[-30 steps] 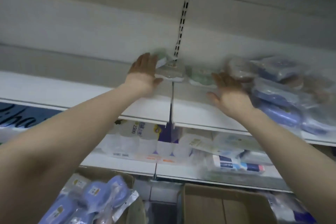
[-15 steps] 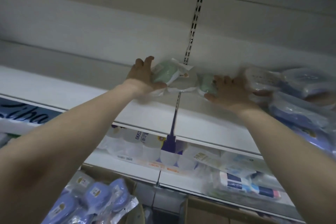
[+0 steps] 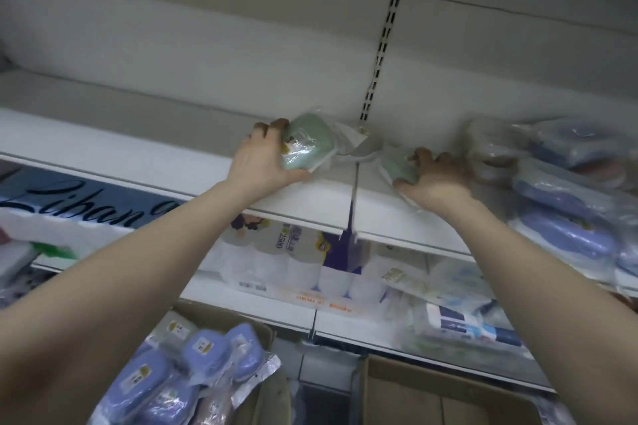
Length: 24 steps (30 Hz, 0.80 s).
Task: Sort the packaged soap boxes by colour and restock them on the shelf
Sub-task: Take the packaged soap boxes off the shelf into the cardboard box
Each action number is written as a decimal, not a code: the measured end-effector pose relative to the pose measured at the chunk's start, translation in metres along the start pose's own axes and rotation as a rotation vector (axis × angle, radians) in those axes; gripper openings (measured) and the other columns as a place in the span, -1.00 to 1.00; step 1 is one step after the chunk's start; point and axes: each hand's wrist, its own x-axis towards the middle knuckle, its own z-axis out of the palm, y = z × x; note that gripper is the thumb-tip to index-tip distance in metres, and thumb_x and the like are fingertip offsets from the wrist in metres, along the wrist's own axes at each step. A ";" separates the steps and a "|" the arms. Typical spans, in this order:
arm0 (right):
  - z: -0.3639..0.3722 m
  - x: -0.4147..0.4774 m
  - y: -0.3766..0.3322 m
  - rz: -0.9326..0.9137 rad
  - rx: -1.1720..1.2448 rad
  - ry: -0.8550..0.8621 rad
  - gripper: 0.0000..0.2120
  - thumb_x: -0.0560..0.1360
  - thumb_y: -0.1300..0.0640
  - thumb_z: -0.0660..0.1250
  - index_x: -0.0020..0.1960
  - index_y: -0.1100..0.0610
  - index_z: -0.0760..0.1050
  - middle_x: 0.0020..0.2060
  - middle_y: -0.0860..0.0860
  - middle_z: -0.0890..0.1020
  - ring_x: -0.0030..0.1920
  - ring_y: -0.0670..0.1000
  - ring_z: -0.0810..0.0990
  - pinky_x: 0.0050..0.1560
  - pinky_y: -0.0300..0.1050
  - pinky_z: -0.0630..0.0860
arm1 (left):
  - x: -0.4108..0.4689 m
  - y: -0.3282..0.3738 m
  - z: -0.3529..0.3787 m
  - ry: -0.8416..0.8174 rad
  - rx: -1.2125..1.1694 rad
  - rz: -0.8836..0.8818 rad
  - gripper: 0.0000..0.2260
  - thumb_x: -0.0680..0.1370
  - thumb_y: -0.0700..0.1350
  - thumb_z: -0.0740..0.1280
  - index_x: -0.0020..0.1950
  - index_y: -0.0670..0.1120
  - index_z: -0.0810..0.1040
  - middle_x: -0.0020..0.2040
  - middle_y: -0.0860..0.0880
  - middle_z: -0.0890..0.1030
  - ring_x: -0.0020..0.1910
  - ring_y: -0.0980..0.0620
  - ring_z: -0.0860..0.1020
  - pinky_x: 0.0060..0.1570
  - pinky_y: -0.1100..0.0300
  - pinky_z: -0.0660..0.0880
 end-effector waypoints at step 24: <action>0.197 -0.290 -0.226 -0.505 0.216 0.046 -0.22 0.36 -0.20 0.35 0.49 0.06 0.23 0.19 0.17 0.42 0.16 0.21 0.42 0.09 0.10 0.39 | -0.369 -0.279 -0.021 -0.162 -0.036 -0.349 -0.20 0.33 0.21 0.35 0.47 -0.11 0.24 0.27 -0.18 0.39 0.21 -0.20 0.41 0.19 -0.08 0.41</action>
